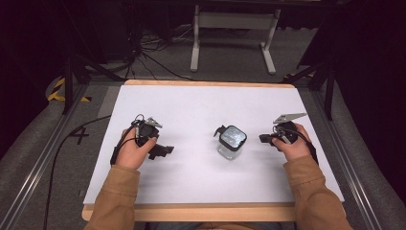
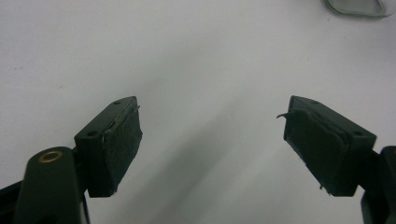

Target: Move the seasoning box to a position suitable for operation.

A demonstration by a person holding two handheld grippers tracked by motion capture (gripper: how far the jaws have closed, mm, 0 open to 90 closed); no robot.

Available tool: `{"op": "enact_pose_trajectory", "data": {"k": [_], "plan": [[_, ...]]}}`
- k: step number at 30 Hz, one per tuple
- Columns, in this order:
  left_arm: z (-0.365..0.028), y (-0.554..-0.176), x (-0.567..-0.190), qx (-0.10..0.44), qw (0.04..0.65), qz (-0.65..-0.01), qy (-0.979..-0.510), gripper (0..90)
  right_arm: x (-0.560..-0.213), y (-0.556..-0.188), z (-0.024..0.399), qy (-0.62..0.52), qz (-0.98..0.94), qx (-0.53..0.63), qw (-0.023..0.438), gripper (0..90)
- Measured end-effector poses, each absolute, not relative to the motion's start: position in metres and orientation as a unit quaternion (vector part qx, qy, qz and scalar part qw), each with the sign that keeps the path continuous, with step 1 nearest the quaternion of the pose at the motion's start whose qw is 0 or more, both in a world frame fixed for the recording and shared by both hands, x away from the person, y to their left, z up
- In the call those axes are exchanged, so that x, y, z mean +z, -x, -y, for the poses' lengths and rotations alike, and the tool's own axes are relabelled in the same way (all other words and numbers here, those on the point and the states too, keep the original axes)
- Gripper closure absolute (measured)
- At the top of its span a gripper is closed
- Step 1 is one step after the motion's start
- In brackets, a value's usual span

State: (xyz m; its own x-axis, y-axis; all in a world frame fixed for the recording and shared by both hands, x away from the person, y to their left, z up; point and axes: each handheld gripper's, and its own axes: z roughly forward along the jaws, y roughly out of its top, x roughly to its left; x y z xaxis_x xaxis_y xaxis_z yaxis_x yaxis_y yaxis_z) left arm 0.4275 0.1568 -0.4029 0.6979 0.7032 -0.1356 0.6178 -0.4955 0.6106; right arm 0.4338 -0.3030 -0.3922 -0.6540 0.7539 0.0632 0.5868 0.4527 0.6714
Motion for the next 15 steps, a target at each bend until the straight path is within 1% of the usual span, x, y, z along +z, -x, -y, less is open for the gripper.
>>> {"op": "enact_pose_trajectory", "data": {"k": [15], "plan": [[-0.1603, -0.4186, -0.3966, 0.069, 0.337, -0.377, -0.860, 19.3, -0.3903, -0.4374, 0.2973, -0.376, -0.842, 0.371, 0.115, 89.8]]}}
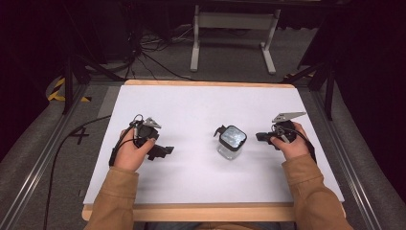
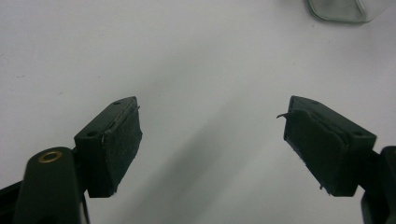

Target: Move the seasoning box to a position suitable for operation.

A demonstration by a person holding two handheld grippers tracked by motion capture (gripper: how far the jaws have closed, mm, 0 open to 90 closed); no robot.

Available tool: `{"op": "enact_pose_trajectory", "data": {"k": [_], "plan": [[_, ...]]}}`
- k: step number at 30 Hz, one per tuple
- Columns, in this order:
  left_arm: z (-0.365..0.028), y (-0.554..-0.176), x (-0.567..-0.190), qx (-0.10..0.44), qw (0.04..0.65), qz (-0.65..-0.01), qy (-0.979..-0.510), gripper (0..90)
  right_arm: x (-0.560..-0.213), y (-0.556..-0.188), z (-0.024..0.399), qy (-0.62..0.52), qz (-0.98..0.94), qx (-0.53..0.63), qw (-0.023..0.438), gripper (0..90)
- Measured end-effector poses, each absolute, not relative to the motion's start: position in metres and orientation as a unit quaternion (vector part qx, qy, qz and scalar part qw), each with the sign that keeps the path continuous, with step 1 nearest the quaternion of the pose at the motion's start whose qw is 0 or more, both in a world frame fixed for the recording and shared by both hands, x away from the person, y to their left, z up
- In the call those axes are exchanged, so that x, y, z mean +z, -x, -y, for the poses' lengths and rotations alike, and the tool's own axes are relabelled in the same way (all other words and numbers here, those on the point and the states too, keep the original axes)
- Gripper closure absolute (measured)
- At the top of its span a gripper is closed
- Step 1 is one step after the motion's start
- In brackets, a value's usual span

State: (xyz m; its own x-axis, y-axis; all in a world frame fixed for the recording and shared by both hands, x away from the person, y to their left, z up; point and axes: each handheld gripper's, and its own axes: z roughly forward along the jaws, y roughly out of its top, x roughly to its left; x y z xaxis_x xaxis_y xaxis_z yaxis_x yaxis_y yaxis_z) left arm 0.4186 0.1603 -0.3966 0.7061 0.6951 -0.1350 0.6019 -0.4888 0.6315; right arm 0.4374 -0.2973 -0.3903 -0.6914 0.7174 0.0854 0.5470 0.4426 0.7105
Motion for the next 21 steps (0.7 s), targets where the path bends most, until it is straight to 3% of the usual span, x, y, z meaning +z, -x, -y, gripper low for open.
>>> {"op": "enact_pose_trajectory", "data": {"k": [21], "plan": [[-0.174, -0.407, -0.399, 0.066, 0.327, -0.383, -0.861, 19.0, -0.405, -0.453, 0.266, -0.323, -0.857, 0.395, 0.078, 89.7]]}}
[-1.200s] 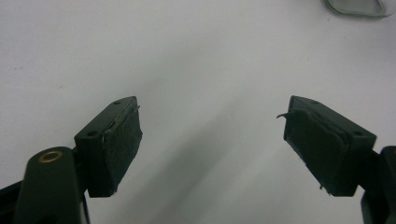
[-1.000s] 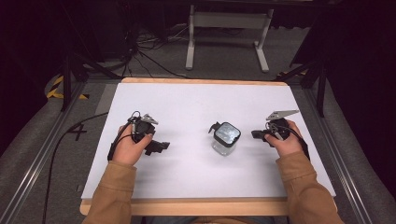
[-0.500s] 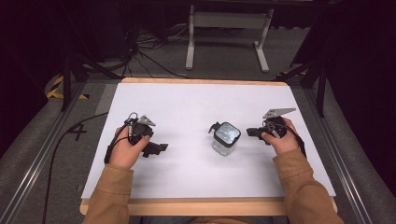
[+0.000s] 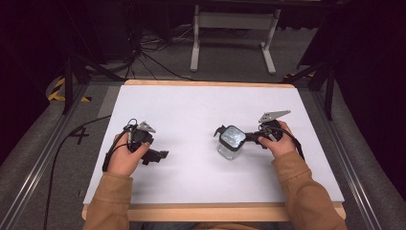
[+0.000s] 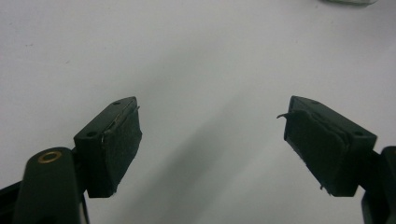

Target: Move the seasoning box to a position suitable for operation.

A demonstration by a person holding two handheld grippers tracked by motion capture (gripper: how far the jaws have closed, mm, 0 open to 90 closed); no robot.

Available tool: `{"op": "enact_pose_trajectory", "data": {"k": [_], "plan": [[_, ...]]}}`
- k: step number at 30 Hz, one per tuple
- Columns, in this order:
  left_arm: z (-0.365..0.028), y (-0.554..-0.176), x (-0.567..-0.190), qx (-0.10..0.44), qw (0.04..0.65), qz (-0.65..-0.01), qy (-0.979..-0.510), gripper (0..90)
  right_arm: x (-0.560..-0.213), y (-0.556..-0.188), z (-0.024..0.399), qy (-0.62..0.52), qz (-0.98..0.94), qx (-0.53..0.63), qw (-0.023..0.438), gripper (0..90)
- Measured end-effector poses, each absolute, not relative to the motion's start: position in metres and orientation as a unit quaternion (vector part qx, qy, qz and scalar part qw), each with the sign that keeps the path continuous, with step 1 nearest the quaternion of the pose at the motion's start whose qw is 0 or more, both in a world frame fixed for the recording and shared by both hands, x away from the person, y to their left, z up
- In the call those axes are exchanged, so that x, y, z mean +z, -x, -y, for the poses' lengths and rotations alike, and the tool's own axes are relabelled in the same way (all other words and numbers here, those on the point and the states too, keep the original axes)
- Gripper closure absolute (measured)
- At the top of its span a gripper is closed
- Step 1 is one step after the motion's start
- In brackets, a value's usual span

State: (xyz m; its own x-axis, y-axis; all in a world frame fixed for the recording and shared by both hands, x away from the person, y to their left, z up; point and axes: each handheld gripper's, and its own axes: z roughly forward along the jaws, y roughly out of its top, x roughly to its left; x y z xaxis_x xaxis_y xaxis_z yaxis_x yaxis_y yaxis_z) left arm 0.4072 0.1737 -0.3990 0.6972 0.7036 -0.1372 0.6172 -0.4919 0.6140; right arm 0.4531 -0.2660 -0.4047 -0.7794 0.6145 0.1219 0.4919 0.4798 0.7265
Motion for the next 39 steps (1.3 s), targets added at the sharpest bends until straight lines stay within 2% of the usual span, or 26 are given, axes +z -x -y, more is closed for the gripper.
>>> {"op": "enact_pose_trajectory", "data": {"k": [16, 39], "plan": [[-0.170, -0.409, -0.399, 0.064, 0.327, -0.381, -0.862, 18.8, -0.410, -0.452, 0.263, -0.316, -0.867, 0.379, 0.071, 89.9], [-0.143, -0.425, -0.398, 0.059, 0.329, -0.350, -0.875, 18.3, -0.406, -0.425, 0.255, -0.293, -0.885, 0.356, 0.061, 89.9]]}}
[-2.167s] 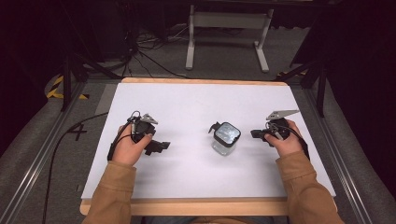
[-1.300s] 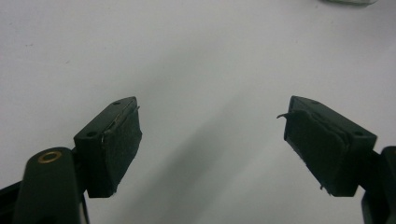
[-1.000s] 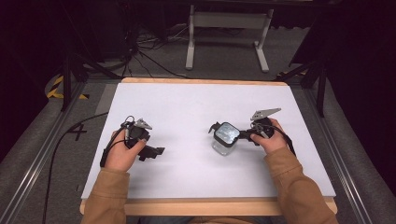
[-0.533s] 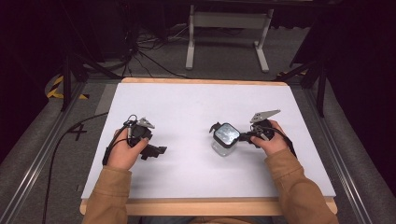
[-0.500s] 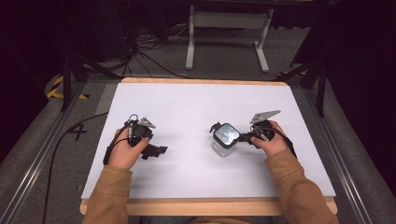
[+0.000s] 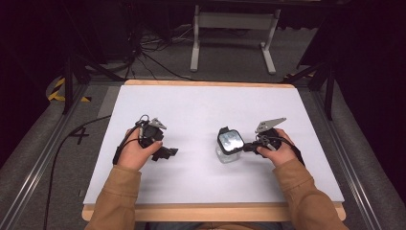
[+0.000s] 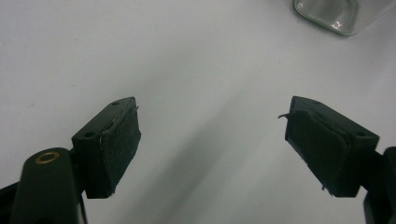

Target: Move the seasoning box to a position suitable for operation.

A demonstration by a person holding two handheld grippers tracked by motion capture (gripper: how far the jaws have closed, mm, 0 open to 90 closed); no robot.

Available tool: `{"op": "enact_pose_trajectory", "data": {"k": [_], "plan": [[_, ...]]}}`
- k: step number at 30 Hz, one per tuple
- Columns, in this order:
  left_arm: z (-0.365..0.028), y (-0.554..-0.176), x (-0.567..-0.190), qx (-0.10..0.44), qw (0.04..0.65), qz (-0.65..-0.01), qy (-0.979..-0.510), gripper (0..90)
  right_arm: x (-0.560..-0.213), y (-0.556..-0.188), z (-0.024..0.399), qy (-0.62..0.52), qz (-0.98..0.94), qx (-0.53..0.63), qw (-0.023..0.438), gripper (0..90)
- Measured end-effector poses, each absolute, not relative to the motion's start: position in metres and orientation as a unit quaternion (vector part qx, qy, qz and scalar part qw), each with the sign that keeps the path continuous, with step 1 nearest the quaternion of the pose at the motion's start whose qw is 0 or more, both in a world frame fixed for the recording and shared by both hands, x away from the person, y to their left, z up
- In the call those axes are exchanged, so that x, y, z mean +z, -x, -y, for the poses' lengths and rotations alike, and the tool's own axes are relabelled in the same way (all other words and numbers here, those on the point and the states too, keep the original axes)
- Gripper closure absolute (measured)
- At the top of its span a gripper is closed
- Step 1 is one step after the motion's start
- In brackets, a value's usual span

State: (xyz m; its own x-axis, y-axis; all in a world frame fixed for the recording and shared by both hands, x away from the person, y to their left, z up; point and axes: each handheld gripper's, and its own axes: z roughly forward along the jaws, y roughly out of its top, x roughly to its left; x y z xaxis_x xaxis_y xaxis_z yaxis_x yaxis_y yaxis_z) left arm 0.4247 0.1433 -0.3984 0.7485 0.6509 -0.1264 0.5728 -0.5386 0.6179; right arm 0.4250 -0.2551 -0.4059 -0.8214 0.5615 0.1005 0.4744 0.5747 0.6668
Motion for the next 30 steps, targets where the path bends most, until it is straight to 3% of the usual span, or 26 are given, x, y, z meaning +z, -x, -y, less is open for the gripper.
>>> {"op": "enact_pose_trajectory", "data": {"k": [14, 20, 21, 23, 30], "plan": [[-0.132, -0.429, -0.394, 0.091, 0.339, -0.344, -0.871, 25.5, -0.406, -0.413, 0.245, -0.279, -0.896, 0.341, 0.063, 89.9], [-0.128, -0.429, -0.390, 0.110, 0.338, -0.326, -0.876, 34.2, -0.405, -0.411, 0.244, -0.277, -0.895, 0.344, 0.062, 87.5], [-0.126, -0.427, -0.386, 0.122, 0.336, -0.312, -0.880, 40.8, -0.402, -0.411, 0.247, -0.281, -0.891, 0.351, 0.064, 87.0], [-0.124, -0.426, -0.381, 0.127, 0.353, -0.310, -0.874, 42.7, -0.397, -0.411, 0.253, -0.285, -0.887, 0.356, 0.073, 87.0], [-0.118, -0.422, -0.364, 0.111, 0.389, -0.320, -0.857, 55.1, -0.383, -0.406, 0.271, -0.300, -0.873, 0.375, 0.089, 87.0]]}}
